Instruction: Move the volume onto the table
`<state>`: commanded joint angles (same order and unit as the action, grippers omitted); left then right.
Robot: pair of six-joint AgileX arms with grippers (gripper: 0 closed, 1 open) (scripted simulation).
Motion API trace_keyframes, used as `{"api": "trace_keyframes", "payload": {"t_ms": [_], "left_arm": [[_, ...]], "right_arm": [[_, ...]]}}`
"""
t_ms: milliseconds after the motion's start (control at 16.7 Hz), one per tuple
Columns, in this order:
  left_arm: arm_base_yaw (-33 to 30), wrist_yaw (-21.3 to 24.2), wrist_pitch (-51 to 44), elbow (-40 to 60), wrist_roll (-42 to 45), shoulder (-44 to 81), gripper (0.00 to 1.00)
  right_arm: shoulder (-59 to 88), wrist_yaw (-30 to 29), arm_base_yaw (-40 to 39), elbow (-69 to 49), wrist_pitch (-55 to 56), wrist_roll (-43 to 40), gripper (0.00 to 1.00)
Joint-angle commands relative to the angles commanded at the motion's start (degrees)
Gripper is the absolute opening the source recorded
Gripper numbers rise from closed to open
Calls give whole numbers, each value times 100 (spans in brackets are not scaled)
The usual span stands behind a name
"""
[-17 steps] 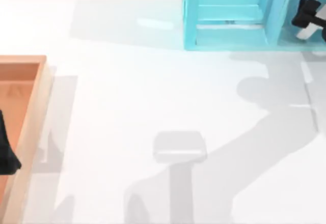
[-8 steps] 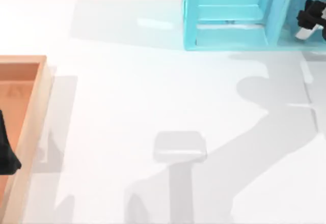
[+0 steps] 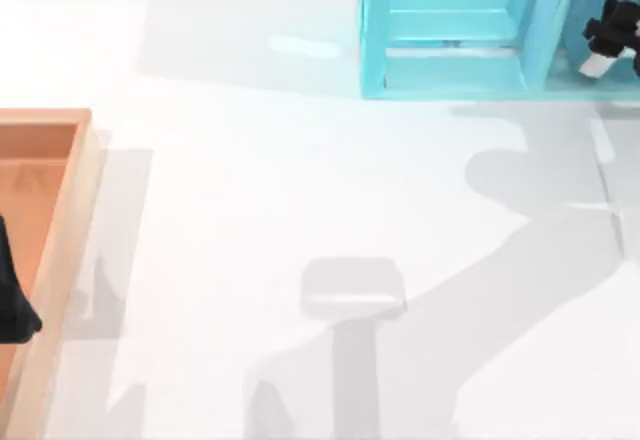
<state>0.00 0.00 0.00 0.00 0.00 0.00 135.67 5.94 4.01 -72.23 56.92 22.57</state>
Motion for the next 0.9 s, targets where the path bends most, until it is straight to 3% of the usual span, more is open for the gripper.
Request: {"api": "trace_keyframes", "payload": {"t_ms": [540,900], "left_arm": [[0,0,0,0,0,0,100],[0,0,0,0,0,0,100]], "right_arm": [[-39,1,-27,81,-58,41,0],[-1715,41,47,901,-1053,51,0]]}}
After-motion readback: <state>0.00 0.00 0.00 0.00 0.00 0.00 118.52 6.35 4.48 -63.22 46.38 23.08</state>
